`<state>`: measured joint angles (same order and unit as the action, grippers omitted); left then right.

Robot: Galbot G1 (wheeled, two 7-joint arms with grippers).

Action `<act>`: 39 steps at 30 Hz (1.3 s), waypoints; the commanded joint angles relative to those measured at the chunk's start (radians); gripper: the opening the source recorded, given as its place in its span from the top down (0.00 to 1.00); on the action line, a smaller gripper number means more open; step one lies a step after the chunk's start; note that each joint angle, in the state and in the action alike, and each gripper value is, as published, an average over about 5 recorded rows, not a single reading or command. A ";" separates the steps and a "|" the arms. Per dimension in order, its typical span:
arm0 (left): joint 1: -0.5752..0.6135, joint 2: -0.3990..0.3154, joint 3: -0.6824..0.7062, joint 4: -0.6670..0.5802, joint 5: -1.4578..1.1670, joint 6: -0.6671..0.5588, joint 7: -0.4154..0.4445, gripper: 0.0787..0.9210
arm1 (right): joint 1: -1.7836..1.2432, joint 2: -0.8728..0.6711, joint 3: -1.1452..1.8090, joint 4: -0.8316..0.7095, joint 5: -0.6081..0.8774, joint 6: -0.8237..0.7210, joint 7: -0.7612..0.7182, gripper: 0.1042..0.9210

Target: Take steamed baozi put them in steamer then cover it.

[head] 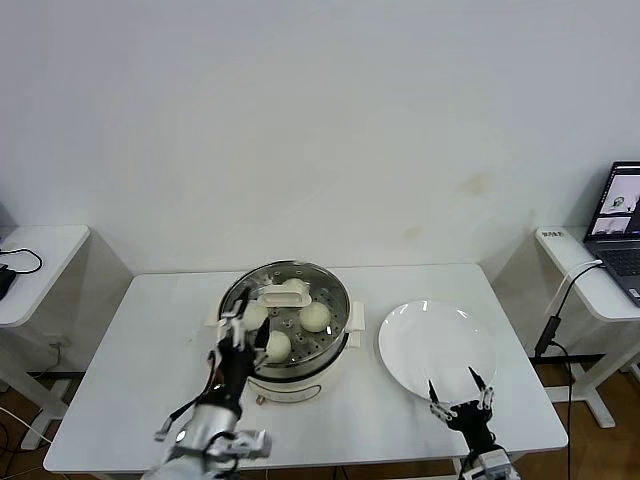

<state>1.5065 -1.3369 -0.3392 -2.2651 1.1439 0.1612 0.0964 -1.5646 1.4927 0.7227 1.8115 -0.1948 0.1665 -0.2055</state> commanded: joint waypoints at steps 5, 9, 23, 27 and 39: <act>0.446 0.039 -0.387 -0.073 -1.521 -0.230 -0.258 0.12 | -0.057 -0.036 -0.011 0.061 0.109 -0.025 -0.013 0.12; 0.484 0.036 -0.418 -0.028 -1.504 -0.297 -0.257 0.12 | -0.089 -0.054 -0.008 0.092 0.142 -0.039 -0.020 0.12; 0.448 0.044 -0.463 0.139 -1.468 -0.371 -0.199 0.12 | -0.109 -0.047 0.002 0.126 0.138 -0.043 -0.031 0.12; 0.436 0.039 -0.468 0.150 -1.461 -0.371 -0.198 0.12 | -0.107 -0.045 -0.008 0.133 0.137 -0.053 -0.034 0.12; 0.415 0.027 -0.452 0.162 -1.411 -0.380 -0.197 0.12 | -0.099 -0.040 -0.022 0.127 0.134 -0.064 -0.041 0.12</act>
<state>1.9171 -1.3074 -0.7786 -2.1310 -0.2447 -0.1961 -0.1031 -1.6601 1.4509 0.7098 1.9353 -0.0633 0.1068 -0.2446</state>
